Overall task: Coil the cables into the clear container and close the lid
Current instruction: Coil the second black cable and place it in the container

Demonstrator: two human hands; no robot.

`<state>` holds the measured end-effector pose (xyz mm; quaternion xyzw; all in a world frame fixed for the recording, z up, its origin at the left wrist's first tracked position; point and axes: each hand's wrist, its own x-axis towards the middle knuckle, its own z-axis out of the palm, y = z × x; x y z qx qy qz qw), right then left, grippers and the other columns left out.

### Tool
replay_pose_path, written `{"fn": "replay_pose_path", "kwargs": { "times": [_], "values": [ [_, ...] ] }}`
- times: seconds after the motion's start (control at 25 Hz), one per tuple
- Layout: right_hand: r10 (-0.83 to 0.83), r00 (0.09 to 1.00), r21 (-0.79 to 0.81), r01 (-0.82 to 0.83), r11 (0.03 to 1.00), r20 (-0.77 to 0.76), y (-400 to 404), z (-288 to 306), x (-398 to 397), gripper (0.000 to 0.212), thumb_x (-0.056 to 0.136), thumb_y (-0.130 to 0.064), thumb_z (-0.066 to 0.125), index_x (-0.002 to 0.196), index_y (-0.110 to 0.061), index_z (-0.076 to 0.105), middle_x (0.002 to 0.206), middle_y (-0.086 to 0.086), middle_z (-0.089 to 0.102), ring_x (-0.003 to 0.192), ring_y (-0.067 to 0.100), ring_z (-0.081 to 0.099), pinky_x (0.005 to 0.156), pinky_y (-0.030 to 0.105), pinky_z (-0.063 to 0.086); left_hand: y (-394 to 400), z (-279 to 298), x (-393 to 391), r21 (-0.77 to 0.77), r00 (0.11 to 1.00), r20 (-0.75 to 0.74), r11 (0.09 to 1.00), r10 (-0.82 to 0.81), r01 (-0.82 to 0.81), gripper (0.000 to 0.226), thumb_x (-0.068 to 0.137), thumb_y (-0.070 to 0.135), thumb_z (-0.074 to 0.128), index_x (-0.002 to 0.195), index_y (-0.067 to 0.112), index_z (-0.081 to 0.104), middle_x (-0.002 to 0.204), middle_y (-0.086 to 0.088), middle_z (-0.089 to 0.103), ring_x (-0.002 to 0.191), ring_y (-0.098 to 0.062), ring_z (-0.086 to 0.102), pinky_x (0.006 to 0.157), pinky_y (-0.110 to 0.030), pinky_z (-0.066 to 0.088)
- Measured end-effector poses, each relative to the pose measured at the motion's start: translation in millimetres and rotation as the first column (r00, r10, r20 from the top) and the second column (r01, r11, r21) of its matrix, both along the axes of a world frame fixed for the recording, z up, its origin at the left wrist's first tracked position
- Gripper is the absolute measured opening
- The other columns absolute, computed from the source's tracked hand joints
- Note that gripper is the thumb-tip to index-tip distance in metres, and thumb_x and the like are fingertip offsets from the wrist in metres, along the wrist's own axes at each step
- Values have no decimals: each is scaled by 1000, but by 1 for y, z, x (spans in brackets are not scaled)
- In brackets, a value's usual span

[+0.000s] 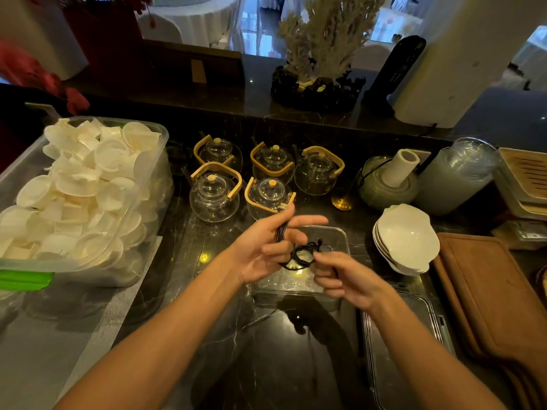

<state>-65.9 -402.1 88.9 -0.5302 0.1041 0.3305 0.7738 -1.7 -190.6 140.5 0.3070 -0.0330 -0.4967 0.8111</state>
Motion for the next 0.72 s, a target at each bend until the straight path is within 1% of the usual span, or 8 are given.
{"fn": "replay_pose_path", "kwargs": {
  "times": [0.08, 0.16, 0.32, 0.48, 0.52, 0.56, 0.6, 0.72],
  "values": [
    [-1, 1000, -181, 0, 983, -2, -3, 13, 21, 22, 90, -35, 74, 85, -19, 60, 62, -6, 30, 45, 4, 24, 39, 17, 21, 0, -4, -5, 124, 987, 89, 985, -133, 122, 56, 105, 40, 35, 134, -1, 59, 78, -13, 77, 37, -5, 55, 34, -11, 37],
    [-13, 1000, -314, 14, 949, 7, -3, 29, 38, 25, 96, -36, 69, 78, -20, 63, 58, -7, 32, 43, 4, 25, 39, 18, 22, -3, -10, -10, 292, 962, 142, 939, -232, 183, 59, 107, 44, 34, 131, -1, 63, 93, -18, 78, 61, -13, 73, 47, -15, 51],
    [16, 989, -466, 55, 883, 147, 6, 65, 41, 31, 103, -33, 58, 81, -14, 68, 58, -7, 42, 44, 5, 31, 39, 19, 23, -9, -24, -13, 420, 986, 83, 902, -148, 100, 63, 107, 48, 34, 131, -5, 58, 115, -28, 72, 101, -33, 75, 77, -33, 63],
    [112, 932, -681, 165, 714, 344, 45, 74, 6, 22, 106, -21, 52, 93, -14, 68, 67, 2, 63, 48, 2, 53, 44, 19, 39, -20, -27, -13, 424, 994, 70, 899, 88, -110, 50, 107, 40, 42, 115, -1, 68, 99, -20, 77, 89, -27, 77, 74, -35, 63],
    [143, 903, -698, 204, 686, 405, 55, 71, -6, 20, 106, -18, 51, 95, -14, 67, 74, 6, 67, 55, 3, 56, 49, 21, 42, -22, -26, -12, 423, 987, 85, 892, 137, -160, 49, 107, 38, 43, 116, -3, 68, 99, -18, 76, 86, -24, 75, 68, -28, 56],
    [169, 875, -695, 230, 681, 455, 64, 66, -18, 20, 106, -16, 50, 94, -14, 66, 76, 7, 67, 56, 2, 56, 51, 20, 43, -25, -25, -11, 414, 980, 94, 889, 173, -197, 50, 107, 37, 43, 119, -5, 67, 104, -17, 75, 87, -22, 75, 76, -33, 62],
    [168, 859, -679, 246, 692, 483, 71, 59, -29, 23, 106, -16, 49, 89, -15, 64, 72, 5, 66, 52, 1, 54, 50, 17, 40, -28, -24, -10, 392, 975, 88, 893, 203, -221, 50, 108, 35, 42, 119, -6, 67, 107, -18, 76, 89, -23, 76, 89, -31, 56],
    [-19, 908, -540, 266, 799, 418, 78, 39, -49, 28, 108, -23, 49, 88, -10, 65, 62, 2, 64, 41, 6, 49, 45, 20, 39, -34, -18, -9, 306, 958, 25, 910, 286, -279, 42, 108, 31, 42, 109, -1, 70, 86, -11, 78, 75, -20, 77, 65, -24, 63]
  ]
}}
